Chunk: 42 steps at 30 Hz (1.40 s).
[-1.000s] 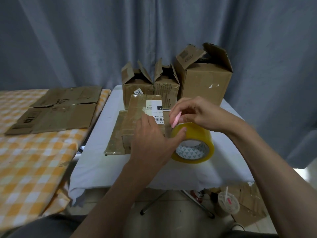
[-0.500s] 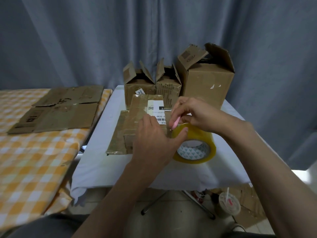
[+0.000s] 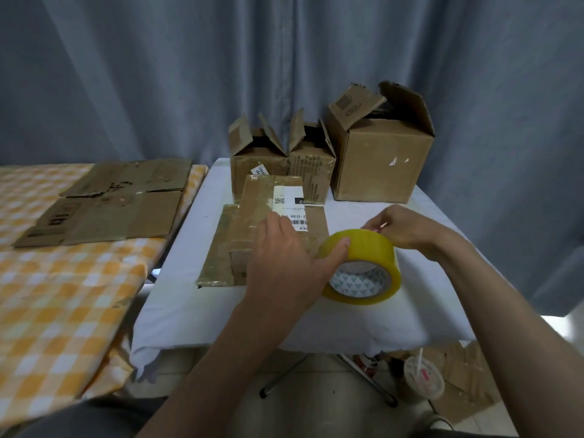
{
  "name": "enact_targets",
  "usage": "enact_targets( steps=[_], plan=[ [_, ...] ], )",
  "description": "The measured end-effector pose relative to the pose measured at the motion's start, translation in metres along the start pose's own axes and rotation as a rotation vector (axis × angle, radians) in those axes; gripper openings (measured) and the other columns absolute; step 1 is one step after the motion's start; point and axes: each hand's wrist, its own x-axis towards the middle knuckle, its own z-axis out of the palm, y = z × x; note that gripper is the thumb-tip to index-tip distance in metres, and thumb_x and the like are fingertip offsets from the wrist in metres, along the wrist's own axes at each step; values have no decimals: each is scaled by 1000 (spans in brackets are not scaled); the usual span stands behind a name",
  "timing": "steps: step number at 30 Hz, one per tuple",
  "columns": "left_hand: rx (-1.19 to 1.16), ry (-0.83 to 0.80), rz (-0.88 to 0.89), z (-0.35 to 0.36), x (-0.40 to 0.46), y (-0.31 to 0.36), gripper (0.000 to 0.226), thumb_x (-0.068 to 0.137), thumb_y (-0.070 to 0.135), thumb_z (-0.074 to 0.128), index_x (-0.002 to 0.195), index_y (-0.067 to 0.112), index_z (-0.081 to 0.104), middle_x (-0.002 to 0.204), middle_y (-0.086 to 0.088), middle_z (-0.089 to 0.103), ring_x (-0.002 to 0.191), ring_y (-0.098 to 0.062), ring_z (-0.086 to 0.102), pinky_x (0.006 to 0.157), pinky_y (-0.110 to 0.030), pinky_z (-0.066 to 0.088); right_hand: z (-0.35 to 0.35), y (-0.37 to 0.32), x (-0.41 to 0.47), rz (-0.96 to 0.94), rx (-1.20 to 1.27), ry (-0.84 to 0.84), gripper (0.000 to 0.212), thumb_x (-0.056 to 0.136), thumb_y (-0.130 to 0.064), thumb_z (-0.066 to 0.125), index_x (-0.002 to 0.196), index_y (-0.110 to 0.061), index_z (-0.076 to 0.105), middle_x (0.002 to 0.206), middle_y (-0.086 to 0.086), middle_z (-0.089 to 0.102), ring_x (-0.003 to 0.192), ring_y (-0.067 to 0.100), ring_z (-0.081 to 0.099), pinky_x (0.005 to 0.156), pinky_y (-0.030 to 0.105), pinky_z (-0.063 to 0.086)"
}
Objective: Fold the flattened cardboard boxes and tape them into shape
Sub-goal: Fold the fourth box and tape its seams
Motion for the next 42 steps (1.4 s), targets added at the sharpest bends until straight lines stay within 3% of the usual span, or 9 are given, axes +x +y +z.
enact_targets(
  steps=[3, 6, 10, 12, 17, 23, 34, 39, 42],
  plan=[
    [0, 41, 16, 1, 0, 1, 94, 74, 83, 32, 131, 9, 46, 117, -3, 45, 109, -18, 41, 91, -32, 41, -3, 1, -4, 65, 19, -97, 22, 91, -7, 61, 96, -16, 81, 104, 3, 76, 107, 18, 67, 99, 37, 53],
    [-4, 27, -2, 2, 1, 0, 94, 73, 85, 30, 130, 11, 45, 114, -1, 45, 108, -17, 41, 89, -32, 41, -3, -15, -6, 11, 81, 12, 31, 97, -8, 53, 106, -22, 79, 111, 0, 74, 110, 15, 63, 91, 29, 50],
    [-20, 23, -5, 0, 0, 2, 92, 74, 84, 30, 131, 13, 44, 114, 0, 45, 107, -15, 41, 87, -30, 43, 2, -49, -12, -74, 248, -79, 21, 92, -46, 63, 95, -35, 80, 87, -22, 73, 82, -9, 65, 68, 13, 42],
    [-14, 9, 1, -1, 0, 1, 85, 77, 80, 33, 128, 13, 45, 112, 0, 45, 106, -16, 41, 87, -32, 46, 10, -59, -12, -62, 167, -122, 19, 88, -47, 69, 91, -33, 81, 83, -20, 71, 76, -7, 64, 59, 13, 44],
    [-14, 0, -5, -7, 3, -2, 66, 87, 66, 40, 125, 13, 48, 113, 1, 46, 105, -15, 42, 80, -29, 42, 14, -64, -15, -66, 98, -111, 19, 93, -23, 62, 90, -27, 80, 89, -9, 71, 86, 7, 61, 64, 18, 45],
    [84, -9, 2, -11, 10, -6, 43, 100, 46, 36, 120, 12, 51, 118, -3, 52, 106, -16, 45, 81, -27, 36, 13, -62, -16, -71, 143, -114, 18, 92, -25, 67, 78, -28, 77, 74, -15, 70, 76, 3, 63, 55, 11, 43],
    [130, -5, 9, -5, 13, -5, 43, 99, 44, 42, 127, 12, 47, 128, -4, 44, 114, -19, 39, 94, -32, 35, 15, -64, -20, -8, 161, -58, 11, 90, -31, 71, 87, -22, 76, 82, -5, 69, 77, 9, 63, 59, 21, 47],
    [132, 10, 17, -2, 13, -6, 42, 100, 45, 42, 126, 13, 46, 128, -3, 43, 112, -18, 38, 91, -31, 35, 16, -58, -23, 6, 202, 23, 13, 89, -27, 71, 91, -17, 78, 94, 1, 72, 89, 16, 65, 78, 30, 56],
    [130, 19, 24, 0, 12, -8, 44, 99, 48, 40, 127, 14, 45, 129, -3, 42, 112, -18, 37, 91, -30, 36, 19, -53, -26, -2, 254, 51, 12, 91, -25, 68, 87, -18, 77, 89, -2, 72, 84, 13, 65, 68, 23, 52]
  ],
)
